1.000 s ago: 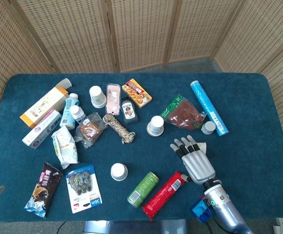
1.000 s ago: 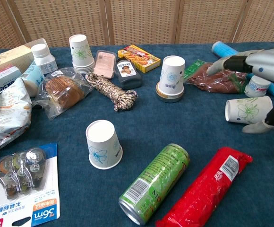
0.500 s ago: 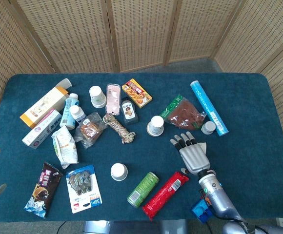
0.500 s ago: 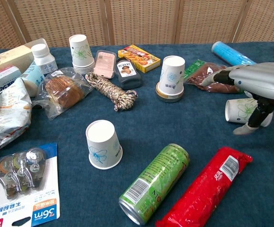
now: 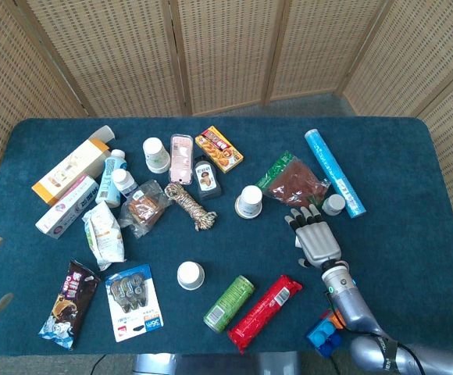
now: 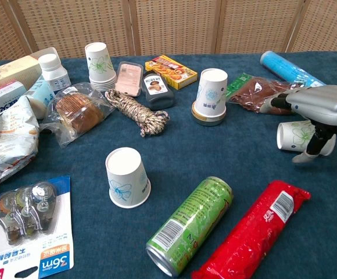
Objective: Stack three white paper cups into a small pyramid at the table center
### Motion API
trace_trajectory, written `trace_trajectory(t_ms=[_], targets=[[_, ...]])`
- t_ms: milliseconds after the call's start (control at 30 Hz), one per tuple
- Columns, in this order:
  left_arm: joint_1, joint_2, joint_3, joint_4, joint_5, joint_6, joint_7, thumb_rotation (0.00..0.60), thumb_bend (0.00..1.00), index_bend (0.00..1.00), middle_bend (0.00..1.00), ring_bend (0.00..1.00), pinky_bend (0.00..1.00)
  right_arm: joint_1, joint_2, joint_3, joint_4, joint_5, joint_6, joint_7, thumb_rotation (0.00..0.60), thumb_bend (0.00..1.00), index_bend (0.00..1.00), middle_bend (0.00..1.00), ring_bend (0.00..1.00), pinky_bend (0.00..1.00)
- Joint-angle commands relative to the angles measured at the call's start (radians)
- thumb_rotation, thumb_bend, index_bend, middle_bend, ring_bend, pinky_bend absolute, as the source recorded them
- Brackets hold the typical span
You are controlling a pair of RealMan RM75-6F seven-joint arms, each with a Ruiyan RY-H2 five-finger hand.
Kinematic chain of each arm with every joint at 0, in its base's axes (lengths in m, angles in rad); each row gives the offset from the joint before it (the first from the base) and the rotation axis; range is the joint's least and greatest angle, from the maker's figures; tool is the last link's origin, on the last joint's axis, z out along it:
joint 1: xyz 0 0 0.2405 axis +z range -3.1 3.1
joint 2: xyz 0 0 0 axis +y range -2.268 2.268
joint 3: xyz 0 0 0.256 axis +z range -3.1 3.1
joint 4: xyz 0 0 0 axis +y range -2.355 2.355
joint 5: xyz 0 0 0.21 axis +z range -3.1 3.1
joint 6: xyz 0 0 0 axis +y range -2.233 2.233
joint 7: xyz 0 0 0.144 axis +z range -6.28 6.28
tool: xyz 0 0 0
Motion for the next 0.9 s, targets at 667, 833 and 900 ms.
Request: trace_trajectory(t_ms=[667,833,900], targets=[[0.0,-0.007,0.002,-0.003,0.003,-0.004,0.013,0.6,0.27,0.0,0.0,0.0,0.0,0.018,-0.001,-0.018,0.058,0.048,0.017,0.048,0.6,0.12,0.26,0.07,0.0,0.0],[0.001,-0.006,0.002,-0.003,0.003,-0.002,0.009,0.6,0.27,0.0,0.0,0.0,0.0,0.025,-0.028,-0.021,0.086,0.056,0.043,0.018,0.6,0.17,0.33,0.09,0.0,0.0],[0.001,-0.005,0.002,-0.004,0.003,-0.001,0.006,0.6,0.27,0.0,0.0,0.0,0.0,0.023,-0.034,-0.023,0.095,0.061,0.047,0.019,0.6,0.19,0.35,0.09,0.0,0.0]])
